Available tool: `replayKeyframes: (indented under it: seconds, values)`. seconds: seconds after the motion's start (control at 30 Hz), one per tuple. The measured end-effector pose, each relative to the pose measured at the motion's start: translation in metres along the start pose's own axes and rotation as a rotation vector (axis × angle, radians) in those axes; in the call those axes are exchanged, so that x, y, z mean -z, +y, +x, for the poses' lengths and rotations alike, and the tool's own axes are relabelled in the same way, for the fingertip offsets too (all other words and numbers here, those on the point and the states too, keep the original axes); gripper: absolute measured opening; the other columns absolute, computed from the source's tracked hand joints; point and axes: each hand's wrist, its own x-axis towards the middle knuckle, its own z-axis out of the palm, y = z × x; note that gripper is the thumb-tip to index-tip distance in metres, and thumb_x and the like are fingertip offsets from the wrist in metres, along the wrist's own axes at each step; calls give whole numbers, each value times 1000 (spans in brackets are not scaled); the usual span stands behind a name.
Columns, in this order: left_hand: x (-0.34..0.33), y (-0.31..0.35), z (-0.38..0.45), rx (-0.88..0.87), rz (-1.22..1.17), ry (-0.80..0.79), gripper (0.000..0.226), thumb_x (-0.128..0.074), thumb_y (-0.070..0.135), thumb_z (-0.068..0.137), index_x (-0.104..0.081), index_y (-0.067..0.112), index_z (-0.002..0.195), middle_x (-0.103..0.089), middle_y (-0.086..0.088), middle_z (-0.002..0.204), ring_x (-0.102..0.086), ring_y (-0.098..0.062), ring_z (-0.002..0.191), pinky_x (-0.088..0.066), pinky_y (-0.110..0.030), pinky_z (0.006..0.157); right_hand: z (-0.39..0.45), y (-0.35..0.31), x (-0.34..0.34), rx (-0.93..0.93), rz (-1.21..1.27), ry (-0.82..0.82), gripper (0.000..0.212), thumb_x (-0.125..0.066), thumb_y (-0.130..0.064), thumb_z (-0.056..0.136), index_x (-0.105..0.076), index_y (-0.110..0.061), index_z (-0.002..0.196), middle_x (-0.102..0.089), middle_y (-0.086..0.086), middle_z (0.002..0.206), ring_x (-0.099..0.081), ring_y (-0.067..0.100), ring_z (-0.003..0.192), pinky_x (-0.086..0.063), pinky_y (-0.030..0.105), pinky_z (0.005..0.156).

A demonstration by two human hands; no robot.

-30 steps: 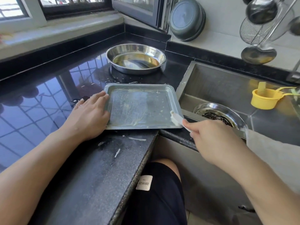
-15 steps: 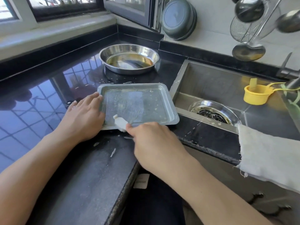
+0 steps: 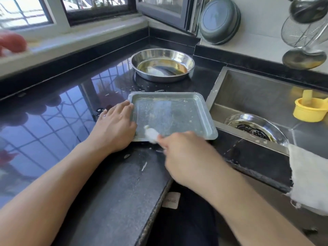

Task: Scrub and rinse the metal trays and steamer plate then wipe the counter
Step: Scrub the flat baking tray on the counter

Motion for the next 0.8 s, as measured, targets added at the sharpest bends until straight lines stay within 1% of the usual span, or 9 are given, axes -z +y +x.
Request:
replayKeyframes:
  seconds: [0.1, 0.17, 0.33, 0.37, 0.43, 0.5, 0.6, 0.7, 0.8]
  values:
    - [0, -5, 2, 4, -30, -13, 60, -42, 28, 104, -27, 20, 162, -20, 5, 171, -18, -17, 157, -13, -48, 127, 11, -26, -13, 100, -47, -11, 47, -49, -15, 93, -49, -32, 137, -48, 3, 88, -53, 33, 83, -41, 36, 67]
    - [1, -6, 3, 17, -55, -17, 60, -41, 27, 104, -27, 21, 162, -19, 7, 171, -18, -15, 157, -10, -47, 128, 11, -17, -11, 96, -81, 4, 47, -49, -16, 93, -51, -31, 138, -56, 4, 98, -57, 34, 87, -41, 37, 67]
    - [2, -4, 3, 37, -72, -20, 61, -36, 25, 103, -24, 23, 163, -16, 10, 172, -17, -13, 157, -6, -46, 129, -12, 57, 18, -109, -170, -16, 47, -50, -32, 97, -46, -57, 136, -67, 2, 117, -63, 35, 106, -53, 40, 82]
    - [2, -4, 2, 38, -71, -23, 61, -36, 25, 103, -24, 22, 163, -15, 10, 172, -17, -13, 157, -6, -46, 129, -15, 76, 26, -168, -175, -23, 47, -50, -33, 98, -45, -61, 135, -68, 1, 111, -64, 32, 103, -54, 40, 83]
    - [1, -5, 2, 38, -70, -24, 61, -34, 26, 104, -23, 23, 164, -14, 10, 172, -16, -12, 157, -6, -46, 129, -15, 102, 41, -255, -169, -34, 47, -49, -32, 100, -47, -67, 132, -64, -4, 88, -63, 24, 84, -54, 37, 74]
    - [0, -5, 2, 29, -71, -18, 60, -34, 28, 105, -24, 25, 164, -14, 12, 172, -16, -12, 157, -7, -47, 129, -11, 112, 51, -267, -187, -53, 46, -49, -31, 103, -48, -66, 132, -56, -10, 77, -58, 16, 71, -52, 35, 67]
    - [1, -8, 2, 10, -75, -21, 62, -38, 27, 104, -24, 27, 164, -16, 11, 172, -16, -14, 157, -9, -47, 129, -3, 109, 55, -185, -219, -72, 45, -48, -34, 103, -45, -65, 136, -62, -8, 93, -61, 20, 85, -54, 38, 76]
    - [7, -10, 3, 2, -117, -41, 67, -51, 27, 101, -25, 28, 164, -16, 6, 173, -9, -18, 160, -9, -49, 129, 1, 101, 52, -124, -218, -87, 46, -48, -35, 101, -44, -63, 137, -60, -8, 93, -62, 21, 85, -51, 37, 72]
    - [15, -2, 7, -31, -51, -107, 64, -53, 32, 103, -29, 30, 162, -11, 7, 173, 1, -15, 160, -1, -50, 130, 11, 99, 54, -65, -213, -52, 43, -50, -34, 100, -49, -54, 139, -66, -4, 115, -63, 24, 97, -51, 38, 77]
